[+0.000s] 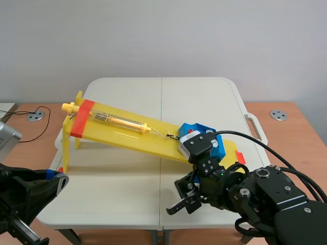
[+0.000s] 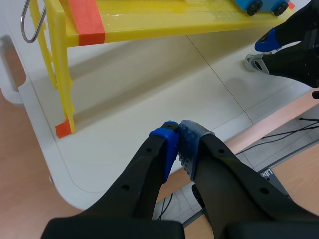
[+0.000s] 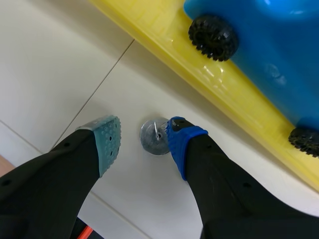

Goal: Place the four metal weights on the blue cart on the ramp.

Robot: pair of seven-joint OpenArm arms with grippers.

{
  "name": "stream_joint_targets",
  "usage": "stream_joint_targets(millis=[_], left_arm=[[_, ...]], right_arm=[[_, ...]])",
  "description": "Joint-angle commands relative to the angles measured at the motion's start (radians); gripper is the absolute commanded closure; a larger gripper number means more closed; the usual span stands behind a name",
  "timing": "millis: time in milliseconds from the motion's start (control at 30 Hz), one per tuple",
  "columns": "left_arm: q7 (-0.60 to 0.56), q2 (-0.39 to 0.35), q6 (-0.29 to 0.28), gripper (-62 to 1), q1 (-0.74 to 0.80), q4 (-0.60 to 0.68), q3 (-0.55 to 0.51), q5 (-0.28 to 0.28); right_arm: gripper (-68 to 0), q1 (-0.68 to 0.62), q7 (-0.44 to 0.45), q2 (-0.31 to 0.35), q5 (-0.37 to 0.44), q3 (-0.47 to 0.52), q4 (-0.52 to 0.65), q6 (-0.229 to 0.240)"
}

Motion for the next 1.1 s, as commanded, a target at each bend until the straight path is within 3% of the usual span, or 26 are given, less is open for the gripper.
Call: stream_joint_targets(millis=[0,200,633,800,933,1067], left_arm=[[-0.097,0.005,-0.018,-5.1,-0.009,0.063,-0.016,-0.074],[-0.097,0.005,-0.018,-5.1,-0.009,0.063,-0.016,-0.074],[-0.097,0.005,-0.018,-5.1,-0.009,0.063,-0.016,-0.074],[-0.097,0.005,-0.018,-5.1,-0.009,0.063,-0.016,-0.074],[-0.097,0.005,-0.018,-5.1,-0.009,0.063,-0.016,-0.074],[-0.097,0.005,-0.018,-5.1,-0.009,0.063,-0.016,-0.074]], right_arm=[[-23.1,0.096,0.141,-0.016,0.021,-0.011,0.043,-0.039],[-22.3,0.112,0.152,-0.016,0.016,-0.012,0.01,-0.042],[-0.6,0.114,0.085,-0.013,0.015,-0.012,-0.01,-0.046],[-0.6,0.113,0.079,0.009,0.016,-0.011,-0.005,-0.045],[-0.6,0.085,0.076,0.046,0.047,-0.001,0.062,-0.045],[-0.6,0.014,0.055,0.093,0.098,0.036,0.203,-0.045]])
